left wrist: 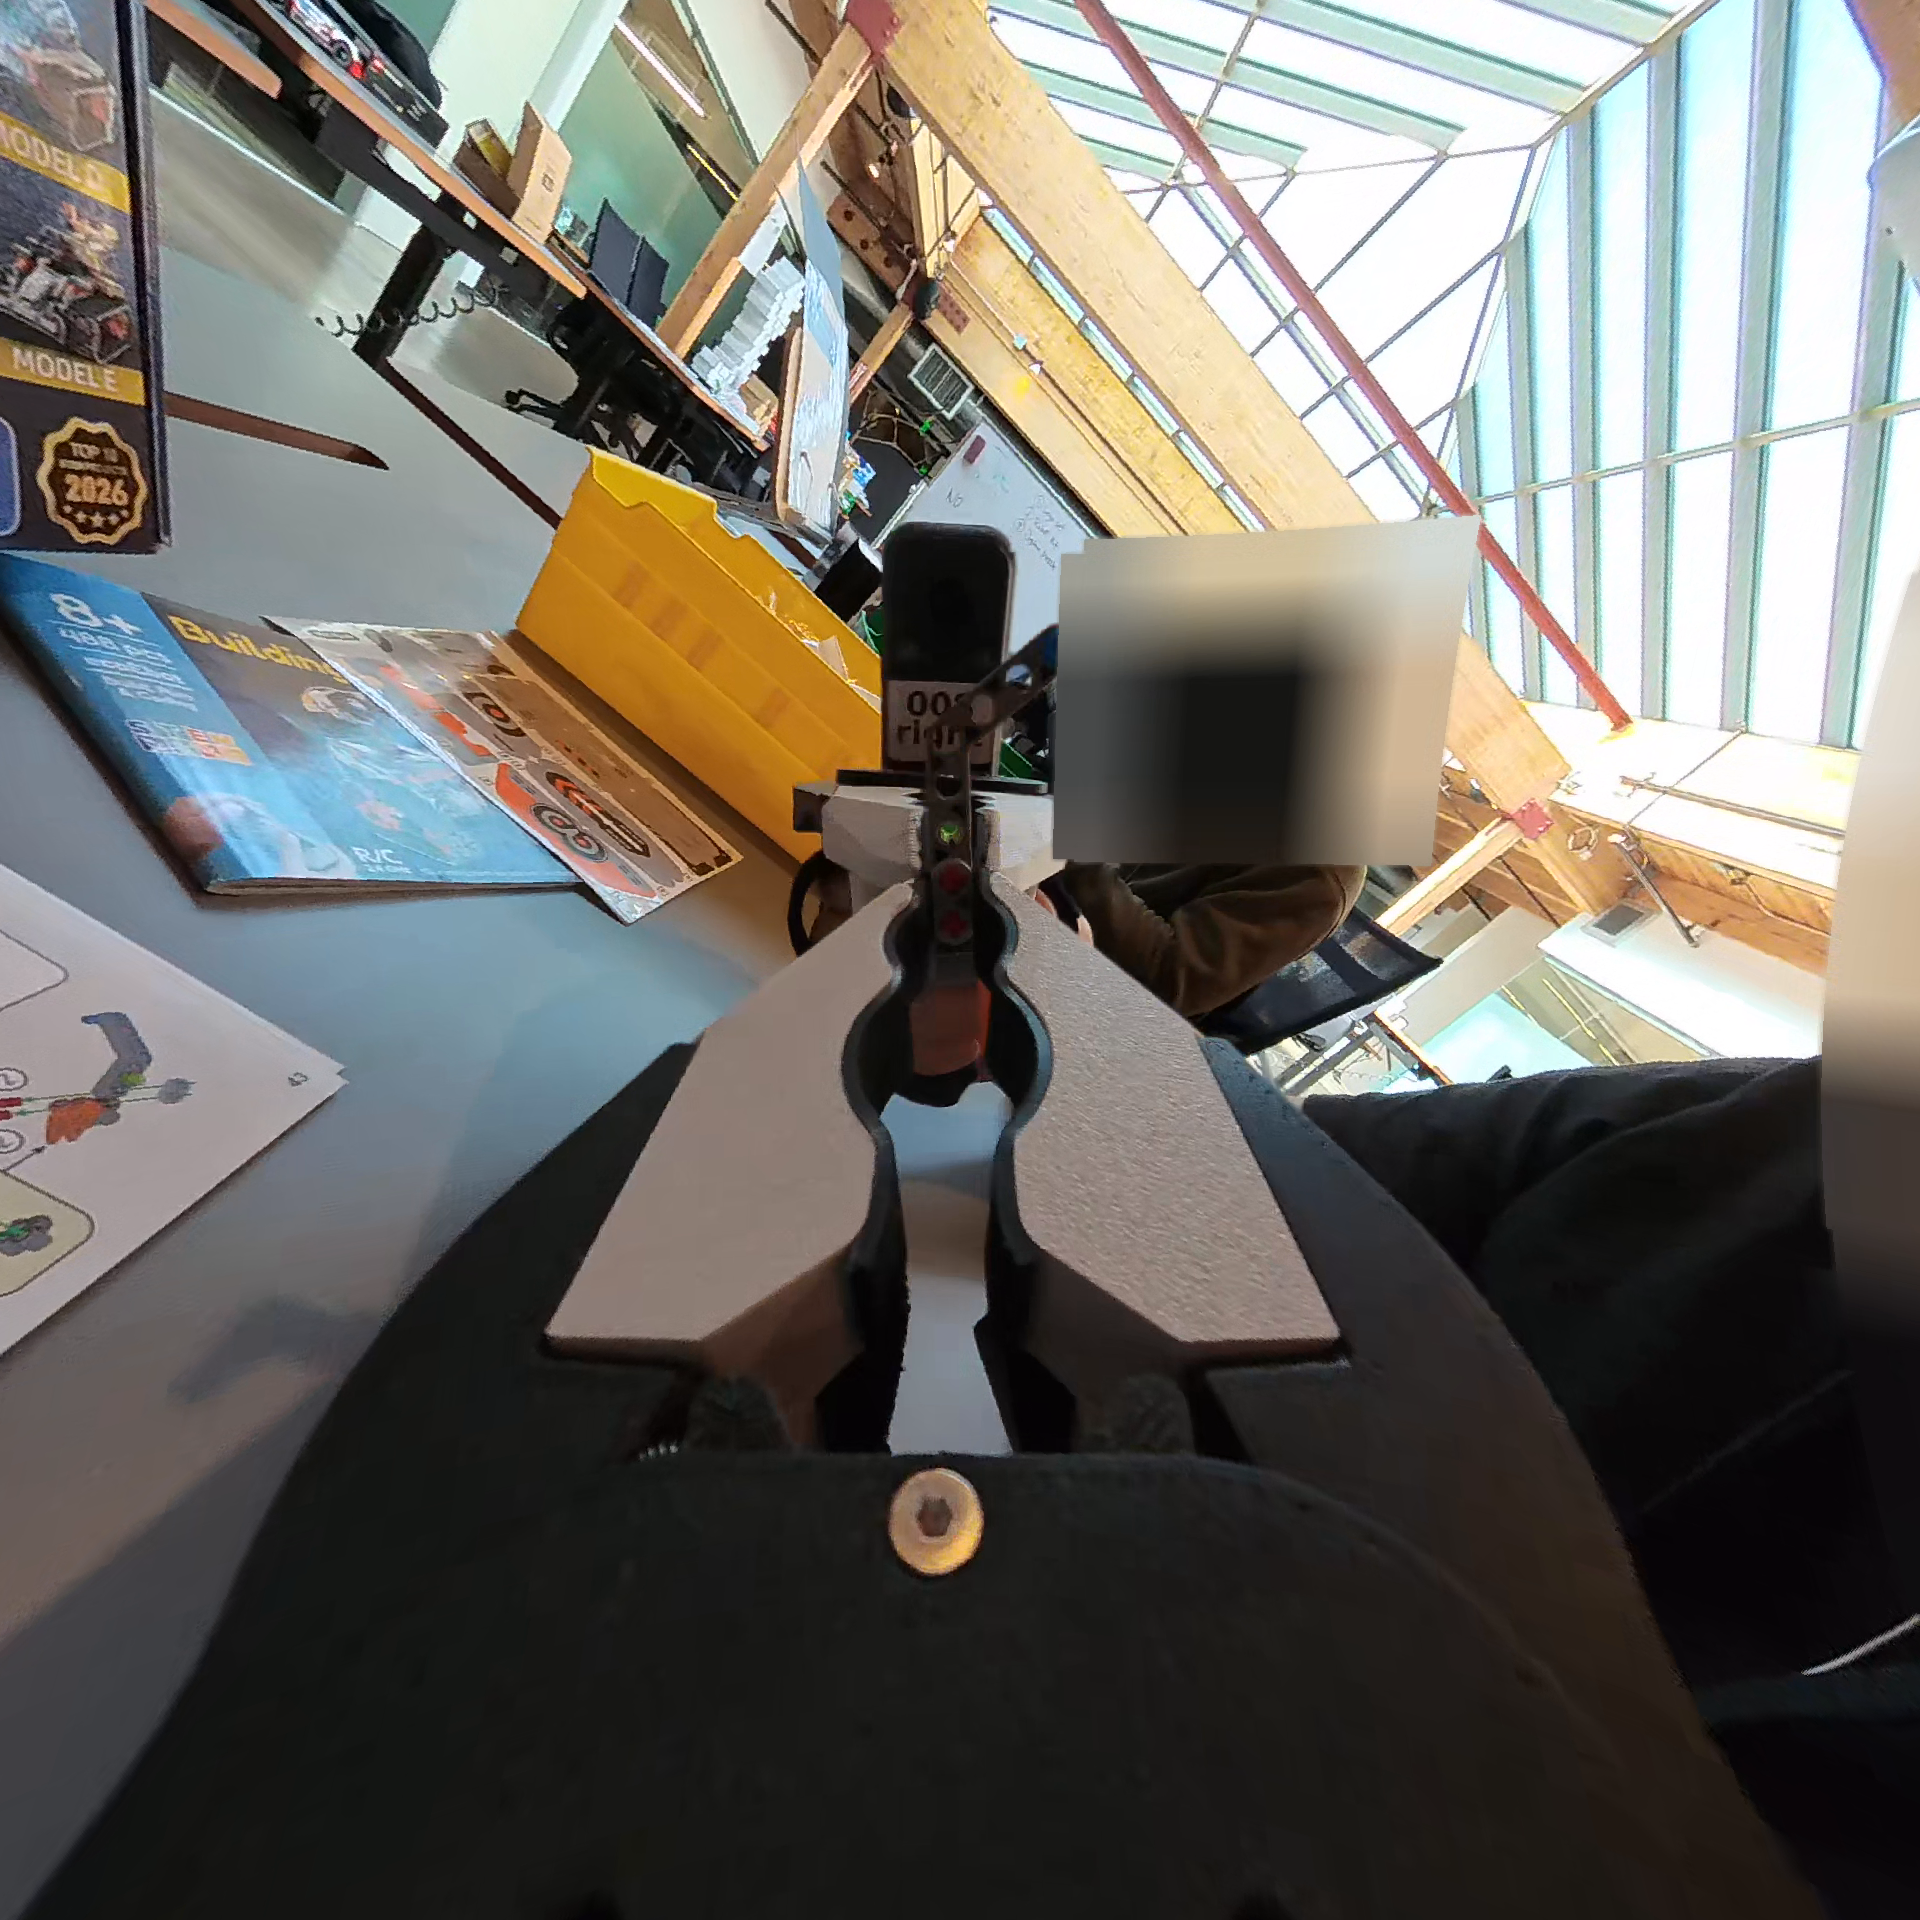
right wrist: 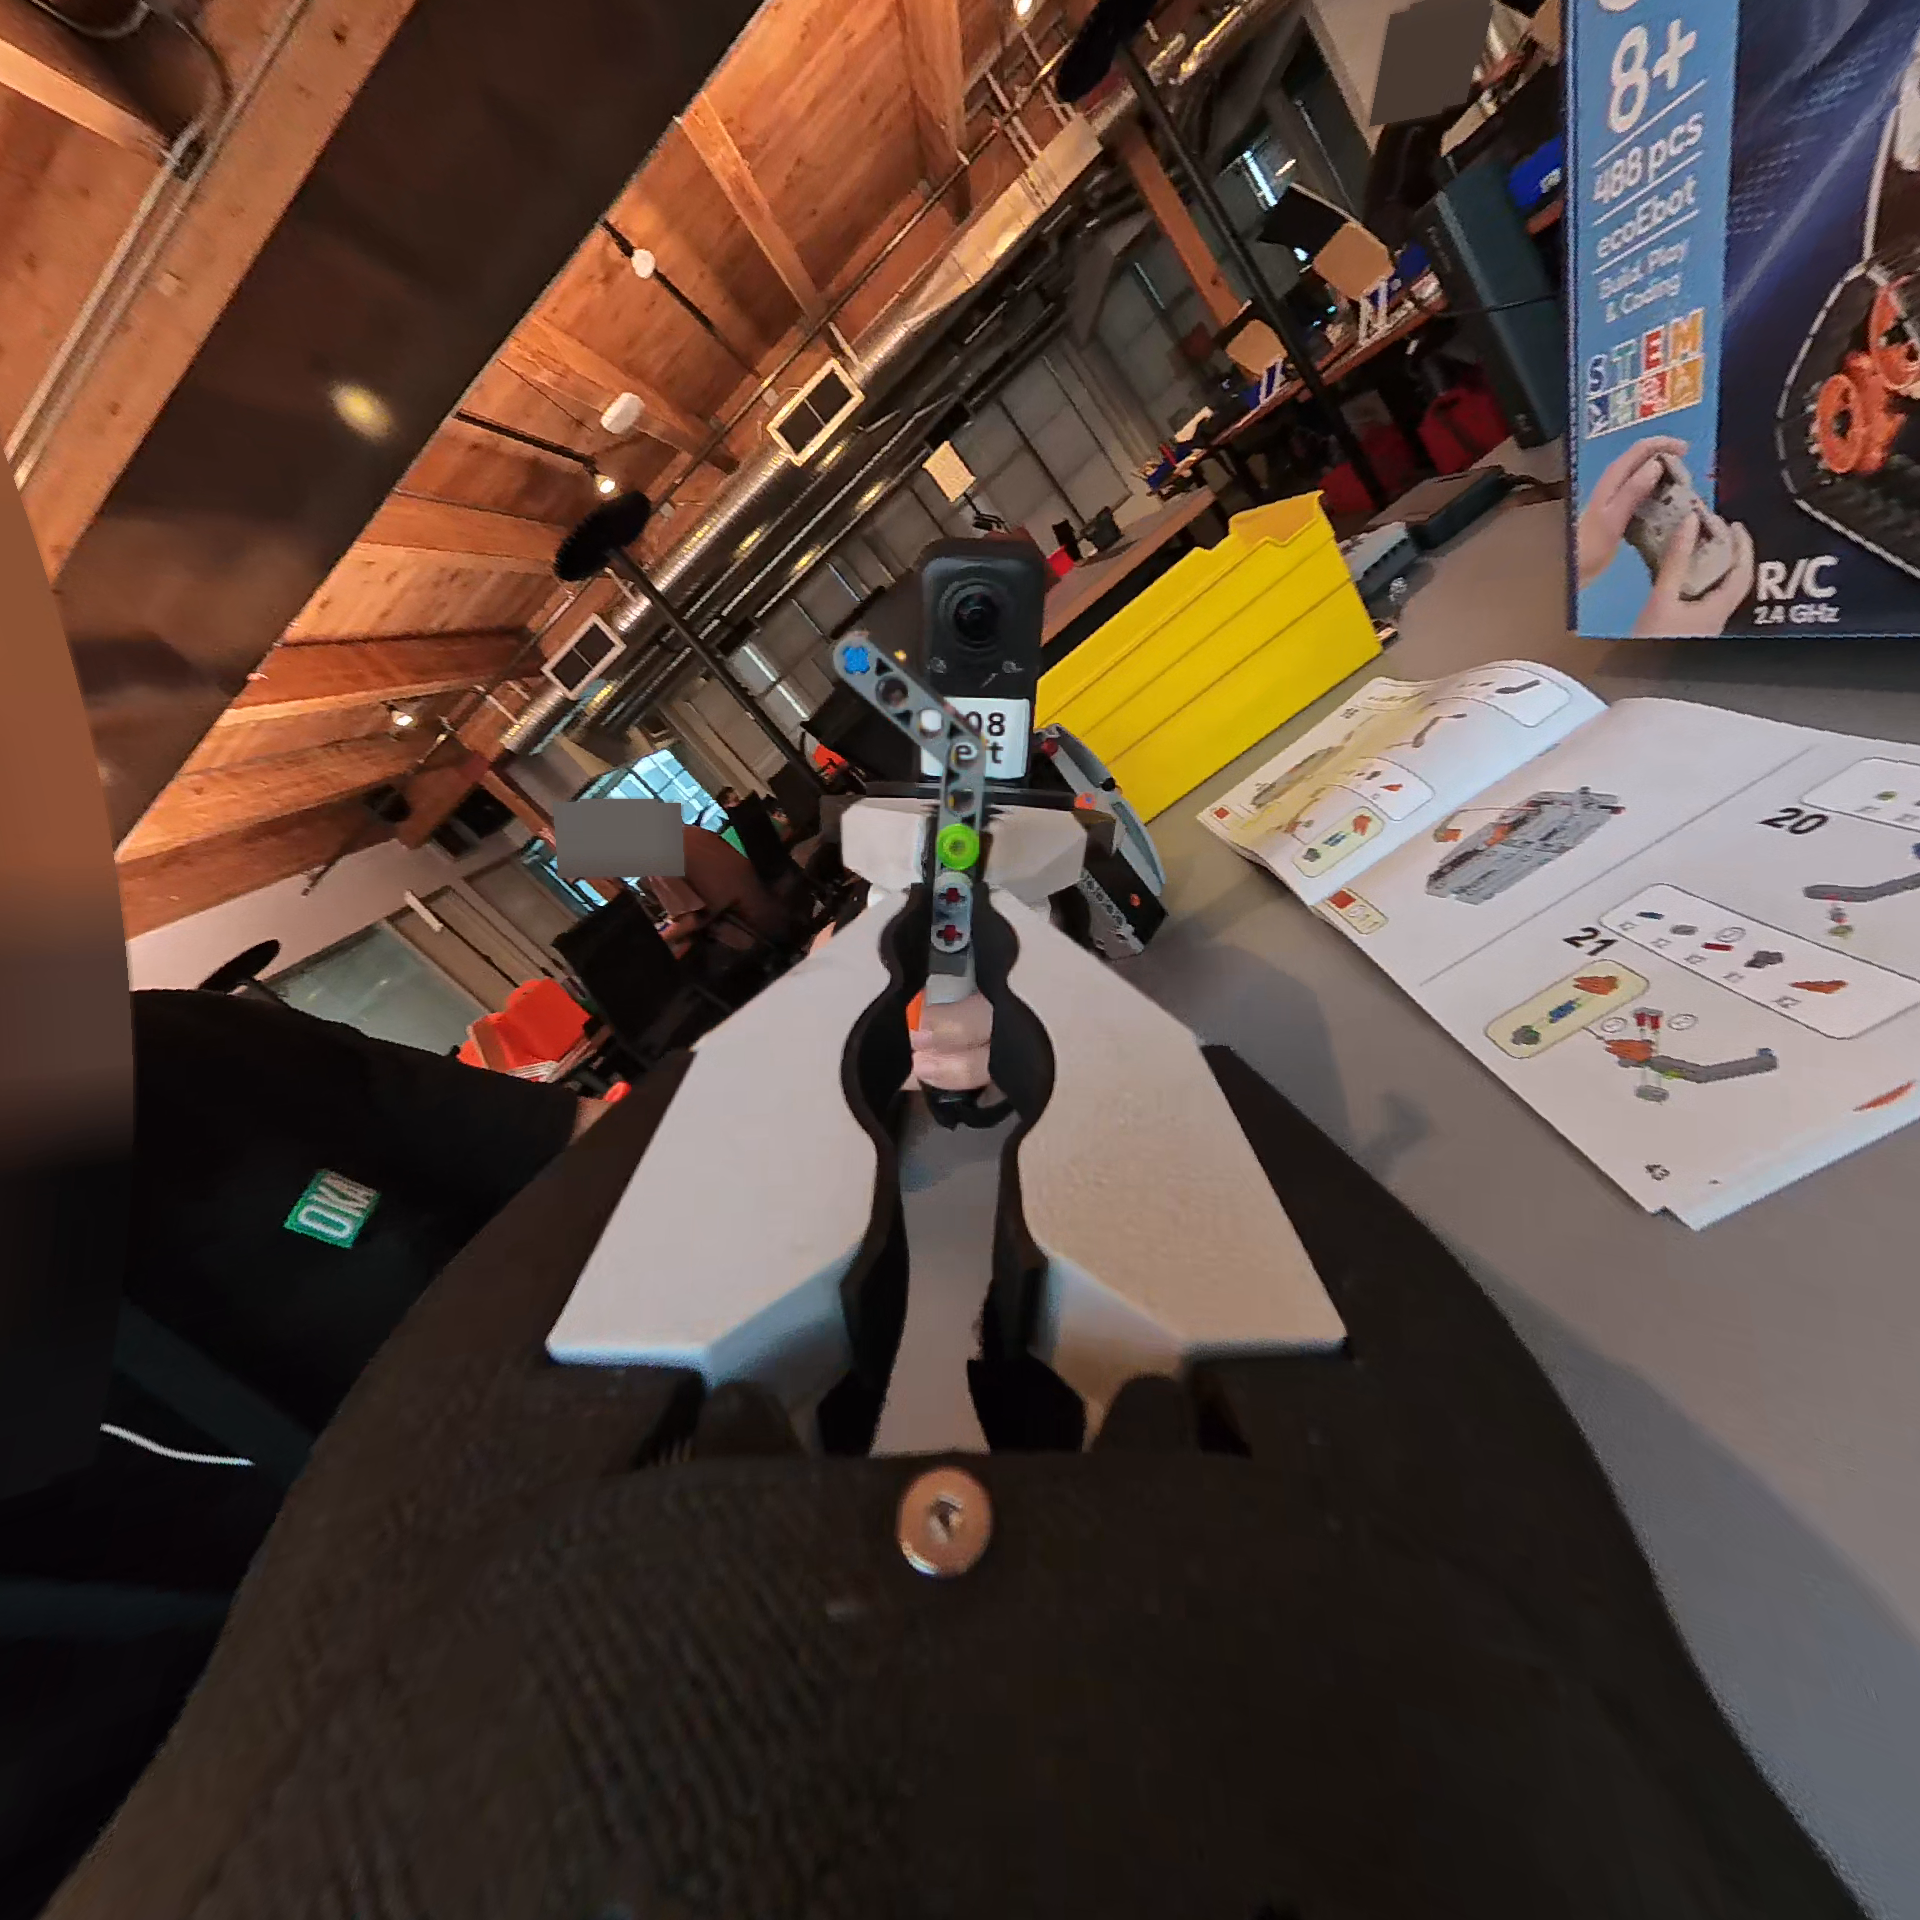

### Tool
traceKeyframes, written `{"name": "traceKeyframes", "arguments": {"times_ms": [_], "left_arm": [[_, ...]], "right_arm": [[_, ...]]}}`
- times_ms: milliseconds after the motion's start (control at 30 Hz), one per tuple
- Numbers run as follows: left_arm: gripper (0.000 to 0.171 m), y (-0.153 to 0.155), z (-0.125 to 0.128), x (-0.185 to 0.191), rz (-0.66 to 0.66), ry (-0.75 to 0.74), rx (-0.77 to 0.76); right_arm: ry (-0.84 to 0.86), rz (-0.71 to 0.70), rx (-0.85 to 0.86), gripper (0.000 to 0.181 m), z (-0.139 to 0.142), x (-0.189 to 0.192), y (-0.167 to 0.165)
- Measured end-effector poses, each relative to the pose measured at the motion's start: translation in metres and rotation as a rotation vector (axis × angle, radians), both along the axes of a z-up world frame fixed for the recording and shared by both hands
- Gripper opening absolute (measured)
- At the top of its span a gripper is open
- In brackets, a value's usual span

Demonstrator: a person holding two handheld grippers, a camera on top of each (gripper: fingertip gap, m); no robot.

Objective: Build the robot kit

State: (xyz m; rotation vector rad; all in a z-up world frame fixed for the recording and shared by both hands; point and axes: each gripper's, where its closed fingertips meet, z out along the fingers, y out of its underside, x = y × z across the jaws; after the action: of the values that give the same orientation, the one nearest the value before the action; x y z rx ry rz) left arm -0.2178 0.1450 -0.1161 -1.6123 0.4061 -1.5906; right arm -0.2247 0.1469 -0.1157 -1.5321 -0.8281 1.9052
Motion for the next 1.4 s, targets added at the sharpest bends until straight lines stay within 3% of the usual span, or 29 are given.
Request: {"name": "traceKeyframes", "arguments": {"times_ms": [900,1400], "left_arm": [[0.005,0.002,-0.002,-0.002,0.012,0.012,0.0],[0.005,0.002,-0.01,-0.002,-0.039,-0.017,-0.082]], "right_arm": [[-0.012,-0.002,-0.024,0.006,-0.001,0.003,0.004],[-0.041,-0.002,-0.036,0.006,-0.008,0.001,0.005]]}}
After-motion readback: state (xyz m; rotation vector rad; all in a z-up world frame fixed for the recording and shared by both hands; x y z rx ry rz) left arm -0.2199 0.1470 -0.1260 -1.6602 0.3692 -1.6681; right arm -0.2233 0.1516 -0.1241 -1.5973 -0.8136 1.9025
